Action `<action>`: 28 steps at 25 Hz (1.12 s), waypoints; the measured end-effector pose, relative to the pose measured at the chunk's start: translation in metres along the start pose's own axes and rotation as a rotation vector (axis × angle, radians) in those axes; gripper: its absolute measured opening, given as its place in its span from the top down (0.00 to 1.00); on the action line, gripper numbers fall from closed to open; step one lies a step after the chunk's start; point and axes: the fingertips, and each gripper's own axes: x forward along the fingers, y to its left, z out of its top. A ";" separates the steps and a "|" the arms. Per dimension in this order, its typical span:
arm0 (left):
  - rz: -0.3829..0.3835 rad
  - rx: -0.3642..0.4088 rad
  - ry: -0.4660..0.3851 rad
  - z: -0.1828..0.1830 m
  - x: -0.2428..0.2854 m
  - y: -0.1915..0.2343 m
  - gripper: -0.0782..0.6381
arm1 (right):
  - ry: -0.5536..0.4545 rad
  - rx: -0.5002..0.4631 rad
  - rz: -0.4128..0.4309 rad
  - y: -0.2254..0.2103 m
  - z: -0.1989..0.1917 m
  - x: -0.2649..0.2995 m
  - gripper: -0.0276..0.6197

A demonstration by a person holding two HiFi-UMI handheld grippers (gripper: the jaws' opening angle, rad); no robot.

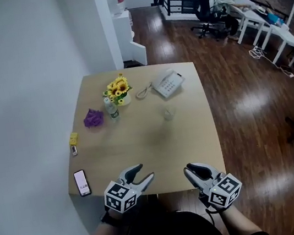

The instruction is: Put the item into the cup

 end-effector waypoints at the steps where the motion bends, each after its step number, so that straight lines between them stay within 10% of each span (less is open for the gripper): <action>1: -0.003 -0.013 -0.016 -0.002 -0.001 -0.016 0.57 | 0.013 -0.009 0.011 0.003 -0.007 -0.012 0.84; 10: 0.015 -0.032 0.010 -0.041 -0.030 -0.109 0.56 | 0.073 0.045 -0.005 0.015 -0.058 -0.099 0.95; 28: 0.003 -0.028 -0.016 -0.072 -0.109 -0.112 0.56 | 0.008 0.001 -0.034 0.097 -0.054 -0.092 0.95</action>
